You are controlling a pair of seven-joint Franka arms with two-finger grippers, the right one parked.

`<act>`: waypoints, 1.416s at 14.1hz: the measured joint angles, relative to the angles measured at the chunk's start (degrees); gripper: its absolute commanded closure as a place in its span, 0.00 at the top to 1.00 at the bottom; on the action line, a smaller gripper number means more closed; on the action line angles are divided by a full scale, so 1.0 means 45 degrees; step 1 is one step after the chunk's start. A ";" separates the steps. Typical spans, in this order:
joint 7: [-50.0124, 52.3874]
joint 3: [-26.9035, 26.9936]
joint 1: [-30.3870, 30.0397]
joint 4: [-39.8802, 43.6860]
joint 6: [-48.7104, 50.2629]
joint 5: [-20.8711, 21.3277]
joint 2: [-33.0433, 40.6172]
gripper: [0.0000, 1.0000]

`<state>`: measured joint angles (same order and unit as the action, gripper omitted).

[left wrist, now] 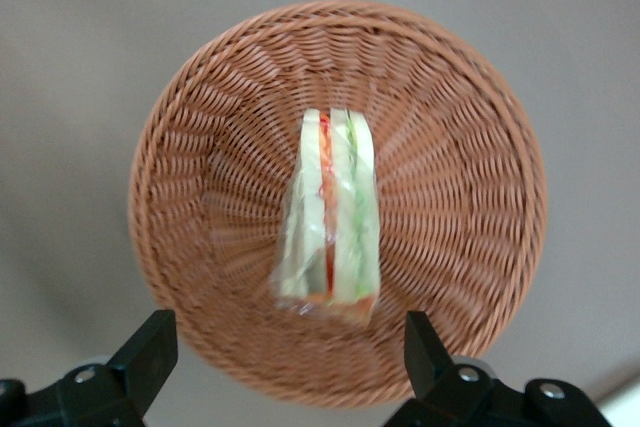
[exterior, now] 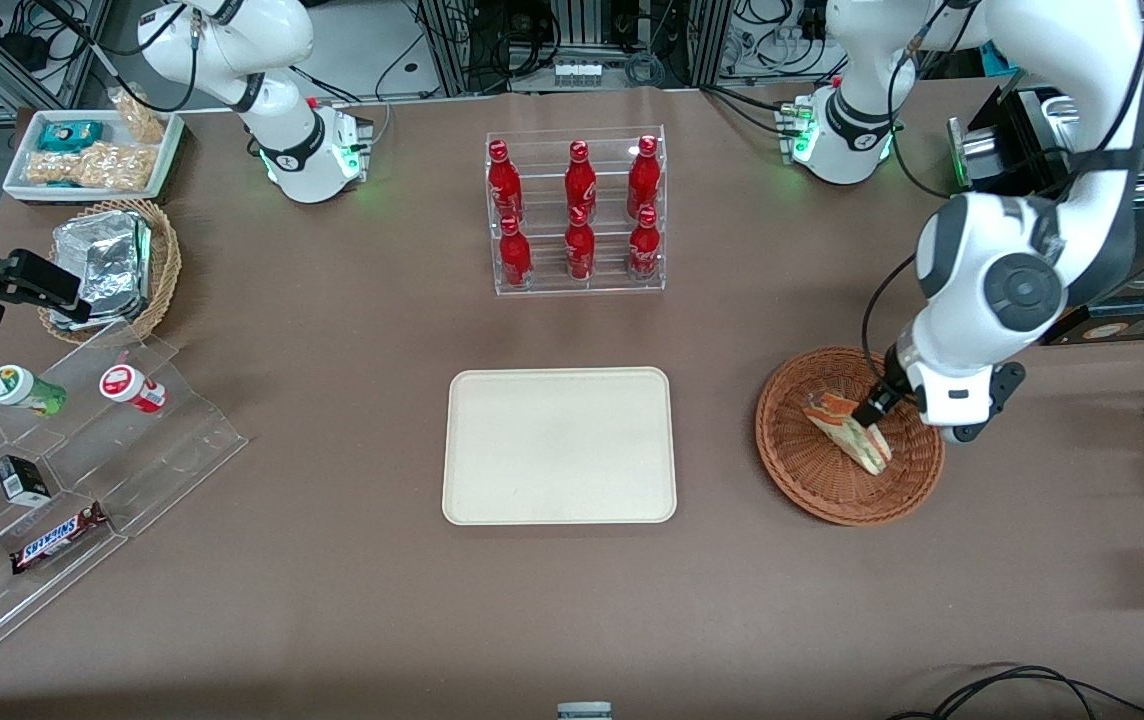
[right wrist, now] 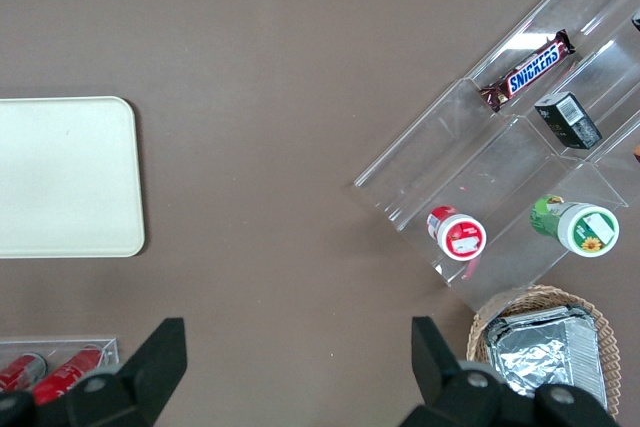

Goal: Place sandwich from basket to tray
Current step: 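Move the open left gripper down over the sandwich in the basket, then close the left gripper on the wrapped sandwich wedge, then lift the sandwich and carry it over the cream tray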

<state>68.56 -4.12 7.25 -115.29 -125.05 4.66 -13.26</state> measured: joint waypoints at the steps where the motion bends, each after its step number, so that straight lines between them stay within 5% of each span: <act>1: 0.0845 -0.0003 0.0019 0.0001 -0.0288 0.0087 -0.0319 1.00; 5: 0.1679 0.0043 0.0014 0.0036 -0.0774 0.0095 -0.1258 0.97; 8: 0.1864 0.0053 0.0007 0.0075 -0.1113 0.0084 -0.1706 0.18; 9: 0.1879 0.0053 0.0007 0.0076 -0.1123 0.0083 -0.1779 0.11; 13: 0.1831 0.0047 0.0009 0.0317 -0.0700 0.0084 -0.1810 0.07; 20: -0.1218 -0.1098 0.0033 0.3534 0.3805 -0.0321 -0.1758 0.07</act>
<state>63.08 -9.06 7.40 -99.39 -107.92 3.21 -21.17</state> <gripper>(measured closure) 0.819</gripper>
